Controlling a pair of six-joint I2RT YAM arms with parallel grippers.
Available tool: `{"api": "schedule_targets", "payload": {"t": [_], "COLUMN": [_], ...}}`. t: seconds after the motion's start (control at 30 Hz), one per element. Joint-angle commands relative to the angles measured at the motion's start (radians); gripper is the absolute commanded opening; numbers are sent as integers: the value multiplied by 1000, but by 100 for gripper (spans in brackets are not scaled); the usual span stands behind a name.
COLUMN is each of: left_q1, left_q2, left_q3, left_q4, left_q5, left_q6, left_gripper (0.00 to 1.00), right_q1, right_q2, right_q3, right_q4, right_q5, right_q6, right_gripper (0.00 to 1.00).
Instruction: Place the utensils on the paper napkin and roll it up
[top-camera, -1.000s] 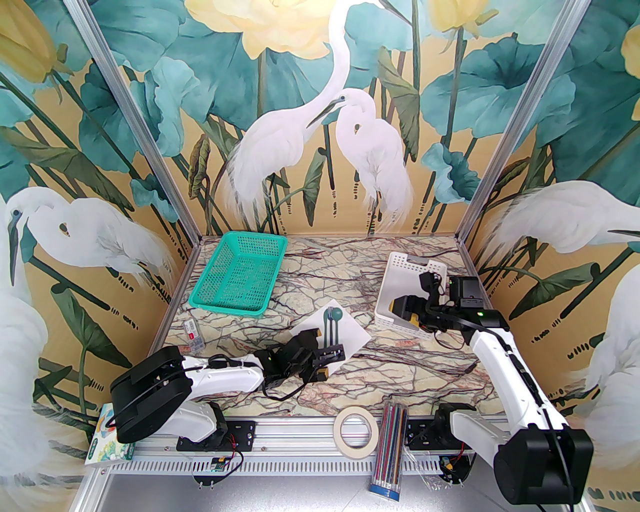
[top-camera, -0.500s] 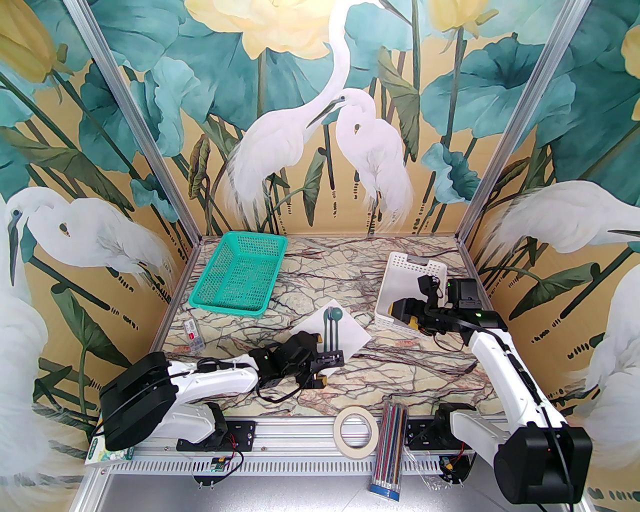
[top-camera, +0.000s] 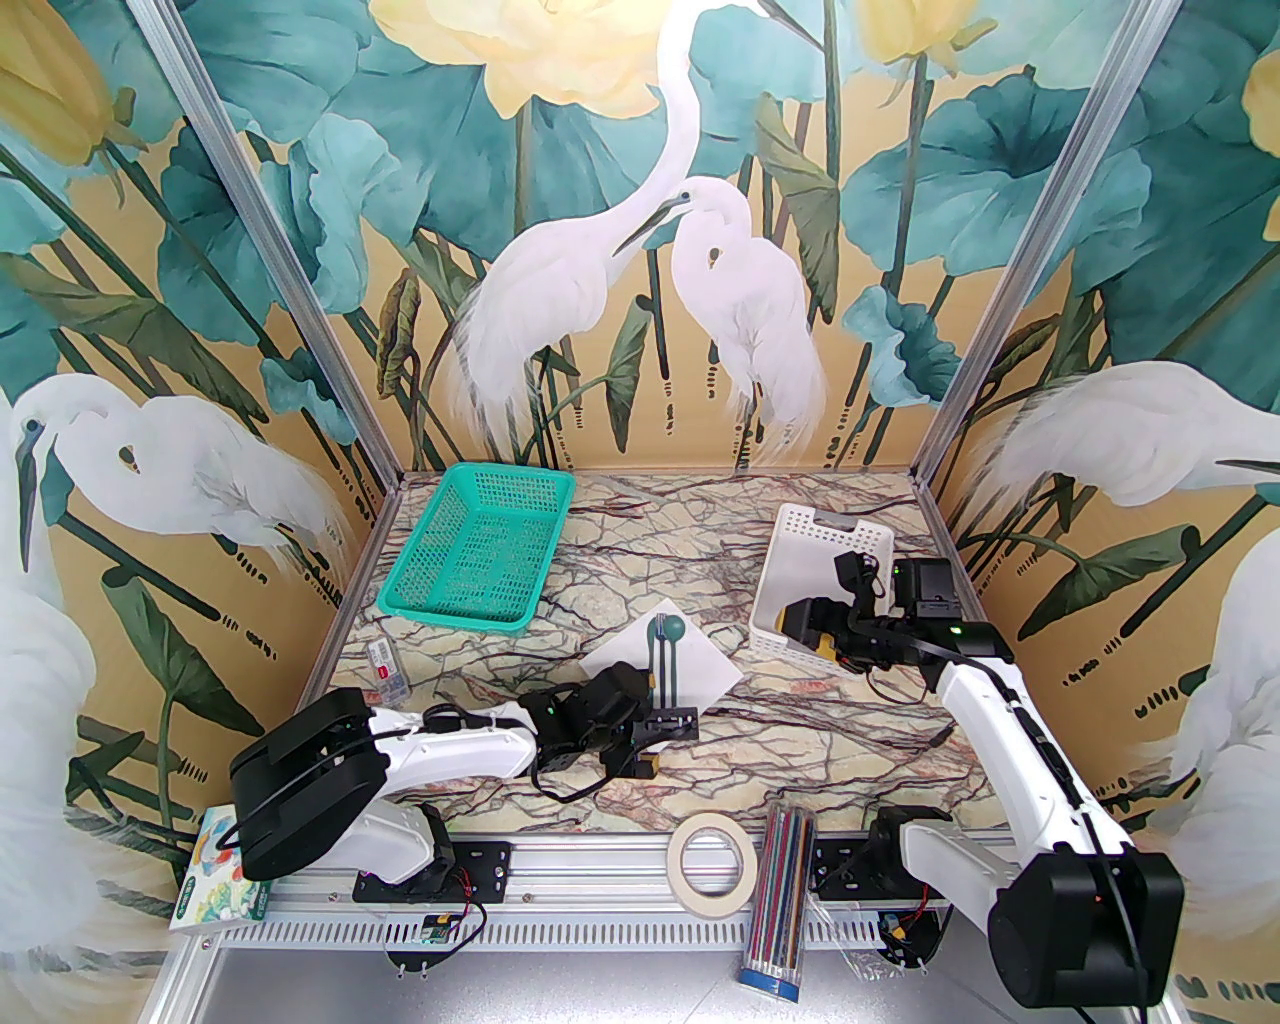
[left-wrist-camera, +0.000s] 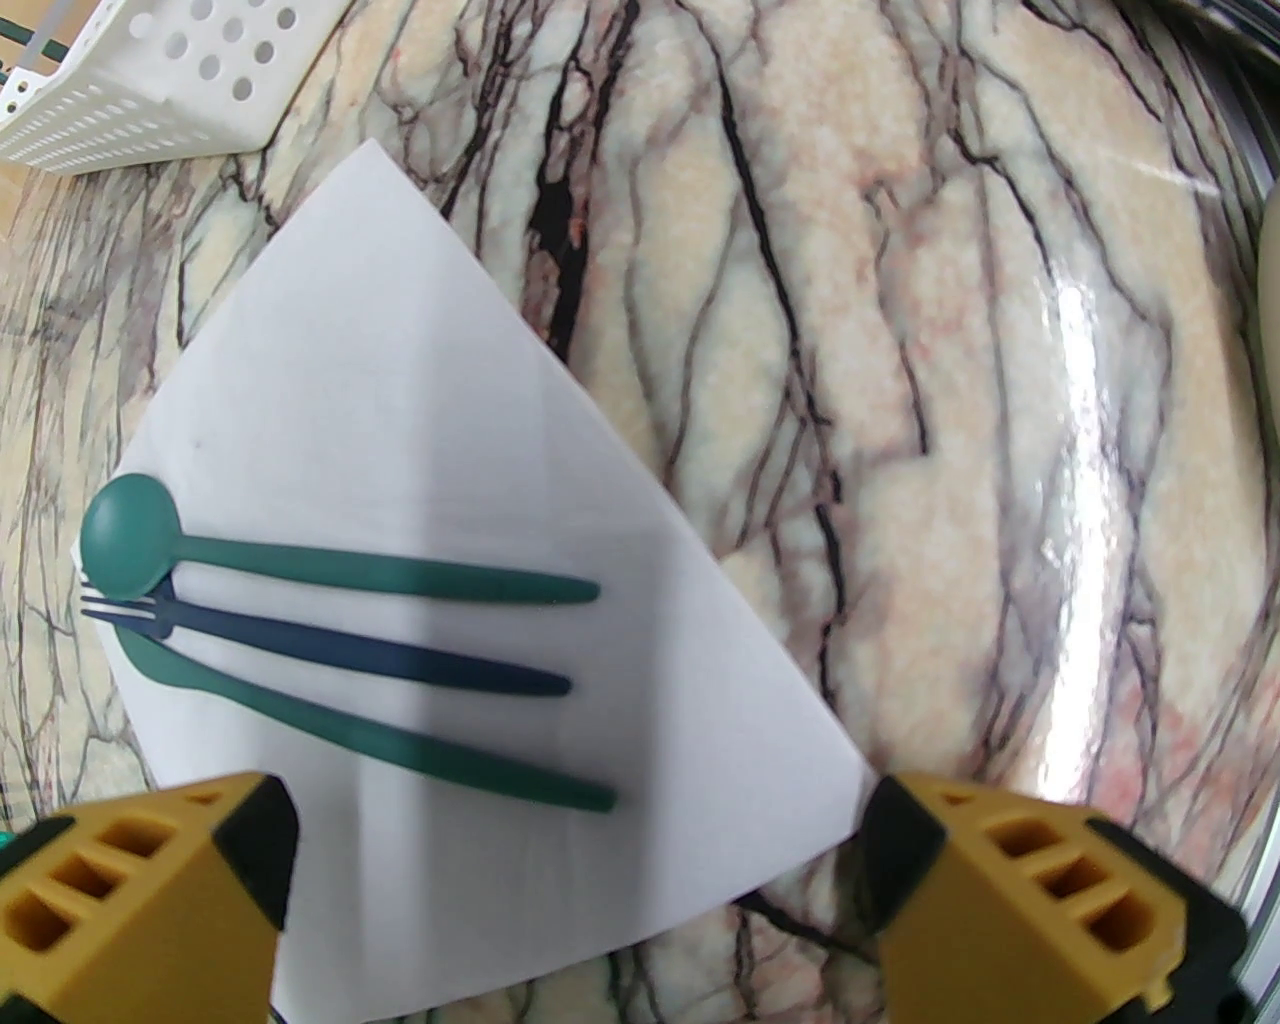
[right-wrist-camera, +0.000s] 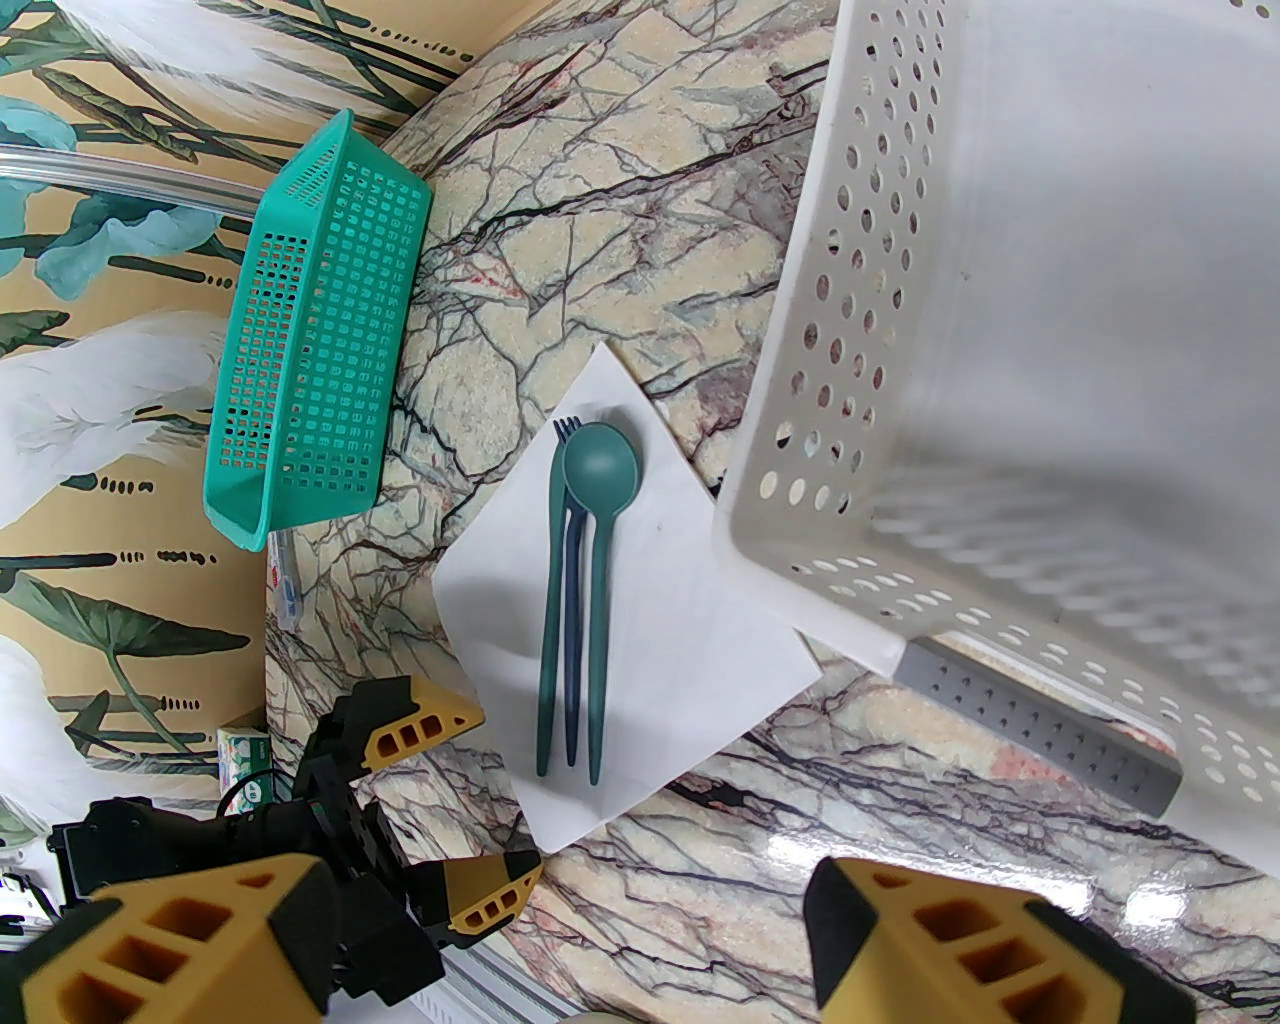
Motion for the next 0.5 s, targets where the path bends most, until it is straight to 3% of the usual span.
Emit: {"api": "schedule_targets", "payload": {"t": [0.0, 0.47], "left_q1": [-11, -12], "left_q2": [31, 2], "left_q3": [29, 40], "left_q4": [-16, -102], "left_q5": [-24, 3], "left_q6": [25, 18], "left_gripper": [99, 99], "right_q1": [5, 4], "right_q2": [8, 24], "right_q3": [-7, -11], "right_q4": [4, 14], "right_q5": [2, 3], "right_q6": [-19, -22], "right_gripper": [84, 85]}}
